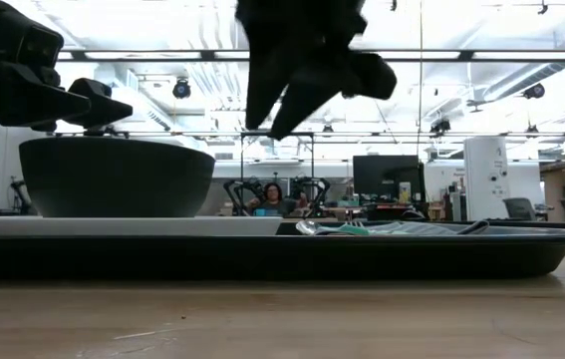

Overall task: Set up tray
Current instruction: Put the blue patterned knife on the right side of the blue patterned fork of the gray napkin

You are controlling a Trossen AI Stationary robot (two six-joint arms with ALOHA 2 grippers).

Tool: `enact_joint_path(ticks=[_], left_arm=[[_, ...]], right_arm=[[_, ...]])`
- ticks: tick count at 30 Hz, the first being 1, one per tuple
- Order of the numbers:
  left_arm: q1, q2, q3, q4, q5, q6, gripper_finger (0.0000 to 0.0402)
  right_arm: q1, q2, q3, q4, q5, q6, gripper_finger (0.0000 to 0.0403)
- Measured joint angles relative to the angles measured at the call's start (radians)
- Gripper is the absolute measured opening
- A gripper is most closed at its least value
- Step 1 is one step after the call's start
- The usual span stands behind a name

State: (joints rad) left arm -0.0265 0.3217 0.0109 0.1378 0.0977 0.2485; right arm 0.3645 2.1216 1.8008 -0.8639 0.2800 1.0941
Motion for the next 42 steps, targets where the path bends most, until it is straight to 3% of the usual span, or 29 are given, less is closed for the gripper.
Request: enact_joint_path(ticks=[10,27,42], left_arm=[[-0.001,0.000,0.000,0.000,0.000,0.000,0.0280],[0.000,0.000,0.000,0.000,0.000,0.000,0.0279],[0.000,0.000,0.000,0.000,0.000,0.000,0.0280]], right_arm=[[0.109,0.000,0.005,-0.007,-0.175,-0.137,0.0105],[0.295,0.000,-0.004,-0.240,-0.184,-0.236,0.0105],[0.440,0.001,-0.059,-0.206,-0.243,-0.260,0.0105]])
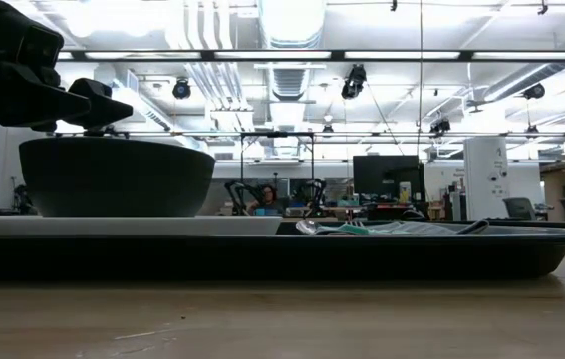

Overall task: Set up tray
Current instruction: Put the blue patterned knife on the right side of the blue patterned fork of the gray napkin

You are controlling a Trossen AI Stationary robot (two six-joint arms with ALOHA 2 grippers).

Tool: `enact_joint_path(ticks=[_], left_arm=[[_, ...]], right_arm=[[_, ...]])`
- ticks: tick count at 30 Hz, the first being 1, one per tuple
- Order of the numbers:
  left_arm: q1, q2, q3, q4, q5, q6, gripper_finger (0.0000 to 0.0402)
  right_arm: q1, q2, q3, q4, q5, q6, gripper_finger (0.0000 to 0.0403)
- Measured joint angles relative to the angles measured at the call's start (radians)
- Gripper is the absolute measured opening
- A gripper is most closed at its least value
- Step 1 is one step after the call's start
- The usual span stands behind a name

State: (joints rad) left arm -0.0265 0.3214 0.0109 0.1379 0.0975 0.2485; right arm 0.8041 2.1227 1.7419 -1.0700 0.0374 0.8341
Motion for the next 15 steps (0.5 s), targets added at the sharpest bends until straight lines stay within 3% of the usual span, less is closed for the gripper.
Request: enact_joint_path(ticks=[15], left_arm=[[0.000,0.000,0.000,0.000,0.000,0.000,0.0279]], right_arm=[[0.014,0.000,-0.166,0.170,-0.071,-0.043,0.0132]])
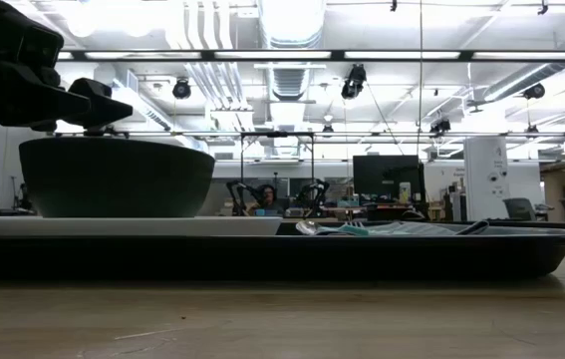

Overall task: Set up tray
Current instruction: Put the blue patterned knife on the right side of the blue patterned fork of the gray napkin

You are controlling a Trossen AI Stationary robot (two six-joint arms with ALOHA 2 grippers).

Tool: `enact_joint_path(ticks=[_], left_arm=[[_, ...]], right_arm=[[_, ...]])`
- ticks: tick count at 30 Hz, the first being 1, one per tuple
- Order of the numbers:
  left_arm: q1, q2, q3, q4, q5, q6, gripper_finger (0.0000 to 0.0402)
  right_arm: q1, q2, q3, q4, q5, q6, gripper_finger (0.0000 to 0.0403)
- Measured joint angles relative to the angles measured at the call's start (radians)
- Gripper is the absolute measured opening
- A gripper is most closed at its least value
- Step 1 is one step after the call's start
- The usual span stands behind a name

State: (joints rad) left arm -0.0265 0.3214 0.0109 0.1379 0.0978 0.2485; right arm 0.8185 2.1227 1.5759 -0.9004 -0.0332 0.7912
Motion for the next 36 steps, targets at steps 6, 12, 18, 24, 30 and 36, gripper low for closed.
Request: enact_joint_path(ticks=[6,12,18,24,30,36], left_arm=[[-0.001,0.000,0.000,0.000,0.000,0.000,0.0280],[-0.001,0.000,0.000,0.000,0.000,0.000,0.0280],[-0.001,0.000,0.000,0.000,0.000,0.000,0.0280],[0.000,0.000,0.000,0.000,0.000,0.000,0.0280],[0.000,0.000,0.000,0.000,0.000,0.000,0.0280],[0.000,0.000,0.000,0.000,0.000,0.000,0.0280]], right_arm=[[0.004,-0.002,-0.077,0.137,-0.027,0.014,0.0147],[0.003,-0.008,-0.120,0.180,-0.033,0.070,0.0131],[0.002,-0.005,-0.122,0.173,-0.042,0.074,0.0049],[-0.001,-0.005,-0.123,0.175,-0.046,0.151,0.0021],[-0.011,-0.003,-0.095,0.162,-0.047,0.234,0.0020],[-0.023,0.007,-0.019,0.147,0.028,0.292,0.0019]])
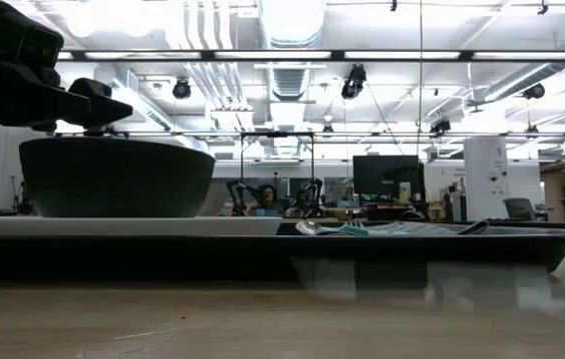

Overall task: Set up tray
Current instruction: Put the blue patterned knife on the right side of the blue patterned fork of the gray napkin

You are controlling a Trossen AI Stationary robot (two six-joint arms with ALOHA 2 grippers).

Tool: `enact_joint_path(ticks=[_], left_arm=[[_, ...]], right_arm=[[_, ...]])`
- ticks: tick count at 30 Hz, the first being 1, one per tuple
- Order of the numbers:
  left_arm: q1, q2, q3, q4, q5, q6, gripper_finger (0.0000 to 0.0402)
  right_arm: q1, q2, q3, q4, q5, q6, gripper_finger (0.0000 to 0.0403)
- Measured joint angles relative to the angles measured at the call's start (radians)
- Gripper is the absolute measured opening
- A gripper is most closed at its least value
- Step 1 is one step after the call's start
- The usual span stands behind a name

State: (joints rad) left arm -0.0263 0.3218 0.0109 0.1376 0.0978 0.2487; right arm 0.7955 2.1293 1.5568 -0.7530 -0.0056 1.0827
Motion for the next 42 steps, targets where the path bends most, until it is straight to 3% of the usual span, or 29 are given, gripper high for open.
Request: enact_joint_path(ticks=[11,42], left_arm=[[0.000,0.005,0.000,0.000,0.000,0.000,0.0280],[-0.001,0.005,0.000,0.000,0.000,0.000,0.0280]], right_arm=[[-0.061,-0.004,0.121,-0.089,0.113,0.234,0.0018],[-0.215,-0.006,0.138,-0.327,0.134,0.905,0.0018]])
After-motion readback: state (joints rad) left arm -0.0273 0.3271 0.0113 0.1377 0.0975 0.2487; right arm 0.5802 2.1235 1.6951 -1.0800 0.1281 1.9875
